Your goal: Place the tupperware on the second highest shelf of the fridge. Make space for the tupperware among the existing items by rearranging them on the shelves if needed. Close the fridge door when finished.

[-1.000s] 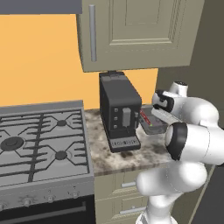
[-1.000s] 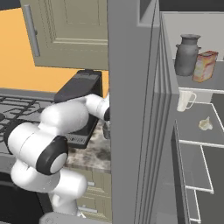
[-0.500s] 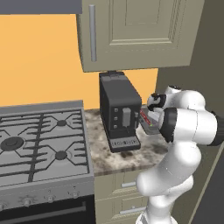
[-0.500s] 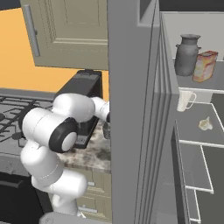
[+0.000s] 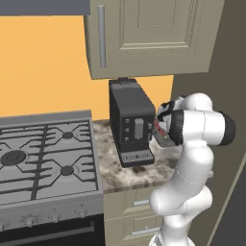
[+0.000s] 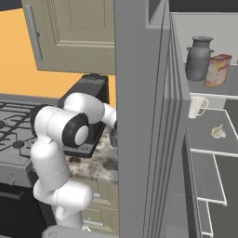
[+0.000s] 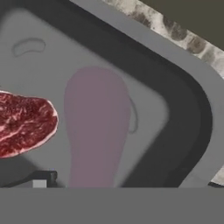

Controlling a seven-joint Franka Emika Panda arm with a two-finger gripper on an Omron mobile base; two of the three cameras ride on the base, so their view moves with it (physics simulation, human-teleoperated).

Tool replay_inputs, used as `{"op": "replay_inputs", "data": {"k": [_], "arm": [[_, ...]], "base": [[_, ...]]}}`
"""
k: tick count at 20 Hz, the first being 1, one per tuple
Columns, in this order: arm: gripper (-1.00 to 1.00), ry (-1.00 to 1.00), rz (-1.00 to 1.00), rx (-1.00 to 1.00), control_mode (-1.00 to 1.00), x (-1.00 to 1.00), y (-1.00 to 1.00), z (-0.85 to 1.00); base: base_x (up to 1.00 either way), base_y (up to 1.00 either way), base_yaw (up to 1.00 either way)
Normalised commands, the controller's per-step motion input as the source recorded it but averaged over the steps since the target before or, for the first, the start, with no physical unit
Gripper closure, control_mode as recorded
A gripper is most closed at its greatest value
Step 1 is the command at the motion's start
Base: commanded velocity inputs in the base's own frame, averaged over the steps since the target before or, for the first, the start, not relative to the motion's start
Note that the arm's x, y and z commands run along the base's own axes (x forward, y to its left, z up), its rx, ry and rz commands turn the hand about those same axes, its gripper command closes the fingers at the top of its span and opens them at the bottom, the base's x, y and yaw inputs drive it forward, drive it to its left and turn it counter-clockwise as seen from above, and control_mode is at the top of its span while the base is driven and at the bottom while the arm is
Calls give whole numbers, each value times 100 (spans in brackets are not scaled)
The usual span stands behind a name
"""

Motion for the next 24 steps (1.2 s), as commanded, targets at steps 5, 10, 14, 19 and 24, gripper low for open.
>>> {"op": "replay_inputs", "data": {"k": [5, 10, 14, 19, 24], "arm": [[-100, -2, -2, 0, -100, 35, 0, -39], [100, -2, -3, 0, -100, 9, 12, -79], [100, -4, -2, 0, -100, 1, 11, -33], [100, 0, 0, 0, -100, -4, 0, 0], [100, 0, -7, 0, -100, -80, 0, 12]], "base": [[0, 0, 0], [0, 0, 0], [0, 0, 0], [0, 0, 0], [0, 0, 0]]}}
